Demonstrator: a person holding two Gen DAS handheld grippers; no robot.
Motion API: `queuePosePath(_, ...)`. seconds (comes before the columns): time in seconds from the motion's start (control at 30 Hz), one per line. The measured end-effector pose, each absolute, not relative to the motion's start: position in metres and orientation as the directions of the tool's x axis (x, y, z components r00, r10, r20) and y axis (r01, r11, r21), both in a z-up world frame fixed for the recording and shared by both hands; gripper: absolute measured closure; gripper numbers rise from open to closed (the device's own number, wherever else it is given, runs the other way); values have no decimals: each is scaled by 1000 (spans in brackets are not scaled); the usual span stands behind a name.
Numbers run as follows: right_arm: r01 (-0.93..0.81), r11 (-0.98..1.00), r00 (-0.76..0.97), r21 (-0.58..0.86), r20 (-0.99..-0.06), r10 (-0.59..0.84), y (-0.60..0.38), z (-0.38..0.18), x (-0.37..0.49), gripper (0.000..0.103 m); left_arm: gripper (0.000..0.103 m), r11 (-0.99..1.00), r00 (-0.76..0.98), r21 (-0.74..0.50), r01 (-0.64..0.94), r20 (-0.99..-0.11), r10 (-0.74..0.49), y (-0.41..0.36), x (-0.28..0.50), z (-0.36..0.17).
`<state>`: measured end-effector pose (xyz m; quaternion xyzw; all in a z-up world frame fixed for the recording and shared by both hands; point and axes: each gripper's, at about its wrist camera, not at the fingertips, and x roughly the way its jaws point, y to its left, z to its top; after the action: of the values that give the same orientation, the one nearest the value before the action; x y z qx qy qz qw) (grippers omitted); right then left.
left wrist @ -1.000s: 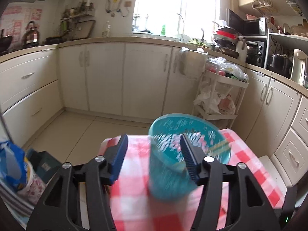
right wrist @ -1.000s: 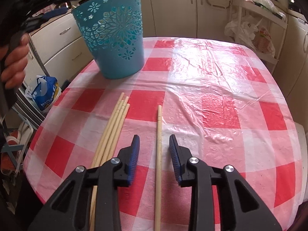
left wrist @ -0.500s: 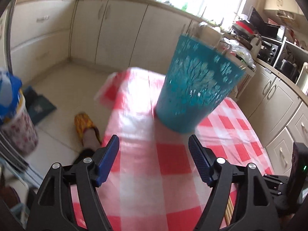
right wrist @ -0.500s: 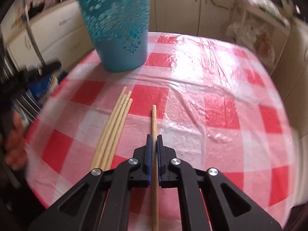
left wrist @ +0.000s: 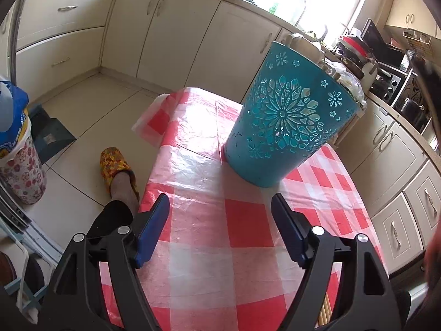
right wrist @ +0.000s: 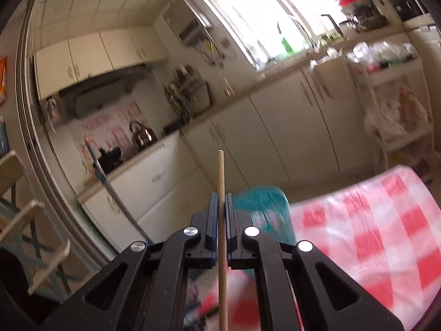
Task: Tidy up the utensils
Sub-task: 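Lift the chopstick with the right gripper over the teal bin, then open the right gripper to drop the chopstick into the bin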
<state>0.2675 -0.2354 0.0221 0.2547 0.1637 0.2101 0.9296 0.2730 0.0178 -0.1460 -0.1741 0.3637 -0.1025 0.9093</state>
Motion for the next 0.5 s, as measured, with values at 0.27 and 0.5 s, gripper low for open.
queuePosePath(0.27, -227, 823, 932, 521, -130, 339, -215, 43, 359, 97, 31, 902, 715, -426, 65, -610, -340, 21, 274, -147)
queuePosePath(0.5, -152, 869, 904, 471, -289, 315, -204, 10, 395, 97, 30, 882, 718, -467, 53, -596, -359, 28, 274, -150)
